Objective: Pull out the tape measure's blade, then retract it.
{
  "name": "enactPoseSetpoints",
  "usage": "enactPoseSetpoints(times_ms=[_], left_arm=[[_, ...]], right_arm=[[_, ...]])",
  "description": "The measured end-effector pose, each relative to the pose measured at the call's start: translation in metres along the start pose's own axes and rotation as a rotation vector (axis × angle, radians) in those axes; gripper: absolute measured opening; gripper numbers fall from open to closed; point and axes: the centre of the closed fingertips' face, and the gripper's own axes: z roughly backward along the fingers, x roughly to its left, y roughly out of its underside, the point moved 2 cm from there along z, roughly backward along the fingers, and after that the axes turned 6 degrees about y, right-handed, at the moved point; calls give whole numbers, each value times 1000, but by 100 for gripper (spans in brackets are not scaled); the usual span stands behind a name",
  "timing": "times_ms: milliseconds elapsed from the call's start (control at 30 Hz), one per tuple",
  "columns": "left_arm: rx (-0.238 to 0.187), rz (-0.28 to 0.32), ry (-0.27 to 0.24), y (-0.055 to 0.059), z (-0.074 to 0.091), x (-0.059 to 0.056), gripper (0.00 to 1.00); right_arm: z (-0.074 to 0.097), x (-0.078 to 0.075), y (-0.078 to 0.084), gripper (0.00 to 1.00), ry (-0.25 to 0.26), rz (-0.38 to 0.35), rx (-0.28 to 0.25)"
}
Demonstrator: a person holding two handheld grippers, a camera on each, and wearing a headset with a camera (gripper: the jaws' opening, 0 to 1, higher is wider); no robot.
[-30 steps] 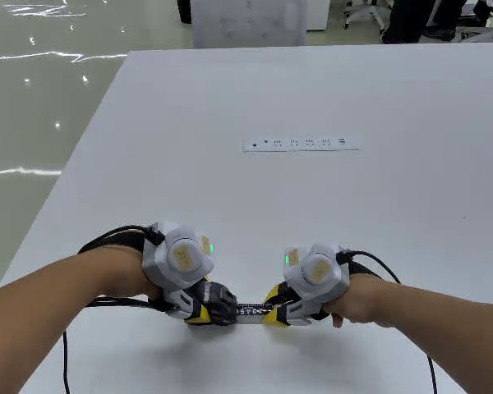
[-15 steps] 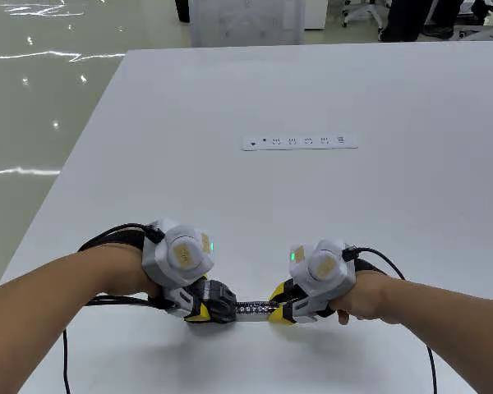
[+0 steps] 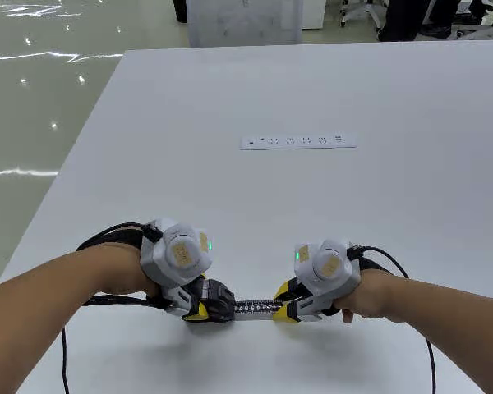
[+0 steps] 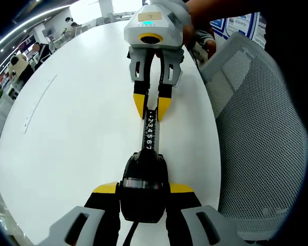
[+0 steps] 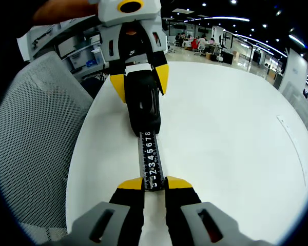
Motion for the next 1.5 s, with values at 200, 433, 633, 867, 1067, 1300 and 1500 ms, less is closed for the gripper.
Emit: enactPoseSetpoints(times_ms=[200,433,633,867,1067,1300,1500], left_arm=[[-1,2,-2,0,0,0,31],[-2,1,-5,0,0,-1,31],[-4,5,-4,0,0,-1,31],[-13,11,-5,0,0,-1,31],[-19,16,-5,0,1,0,31],[-21,18,-5,0,1,0,31],[-20,18,-4,0,1,0,31]], right_arm=[[3,-1,2,13,3,-1,2],[6,-2,7,13,9,0,5],[11,-3,13,13,15,-11,11],[17,-5,18,13,17,-36,7],[20,-7,22,13,18,-36,11],[24,-8,27,13,23,-41,16],[27,-10,32,13,28,-49,17]])
